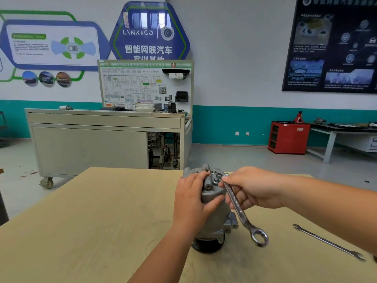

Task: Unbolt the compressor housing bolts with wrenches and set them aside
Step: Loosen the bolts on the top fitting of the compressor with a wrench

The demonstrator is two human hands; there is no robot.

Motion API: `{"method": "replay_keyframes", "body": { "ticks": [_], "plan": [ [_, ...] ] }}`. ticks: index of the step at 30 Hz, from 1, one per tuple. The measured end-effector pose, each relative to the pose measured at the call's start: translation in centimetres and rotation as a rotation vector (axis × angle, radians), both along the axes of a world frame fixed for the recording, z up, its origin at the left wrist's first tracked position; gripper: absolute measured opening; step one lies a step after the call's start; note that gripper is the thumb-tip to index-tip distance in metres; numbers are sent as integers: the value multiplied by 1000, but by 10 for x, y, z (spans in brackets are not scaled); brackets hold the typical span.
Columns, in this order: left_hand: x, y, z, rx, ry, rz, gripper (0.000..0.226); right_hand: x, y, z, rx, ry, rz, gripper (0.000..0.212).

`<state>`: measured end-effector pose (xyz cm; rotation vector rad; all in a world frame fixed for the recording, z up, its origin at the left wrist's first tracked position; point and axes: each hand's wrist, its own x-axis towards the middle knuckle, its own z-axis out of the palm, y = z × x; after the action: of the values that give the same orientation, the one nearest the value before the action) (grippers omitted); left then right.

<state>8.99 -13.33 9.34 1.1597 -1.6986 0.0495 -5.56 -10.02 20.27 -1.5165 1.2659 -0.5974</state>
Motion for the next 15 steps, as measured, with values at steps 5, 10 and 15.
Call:
{"method": "replay_keyframes", "body": {
  "ticks": [5, 10, 15],
  "plan": [
    [0, 1, 0, 0, 3, 1, 61, 1, -4, 2, 18, 38, 24, 28],
    [-1, 2, 0, -14, 10, 8, 60, -5, -8, 7, 55, 180, 103, 31],
    [-1, 2, 1, -18, -2, 7, 62, -19, -22, 29, -5, 597, 173, 38]
  ]
}}
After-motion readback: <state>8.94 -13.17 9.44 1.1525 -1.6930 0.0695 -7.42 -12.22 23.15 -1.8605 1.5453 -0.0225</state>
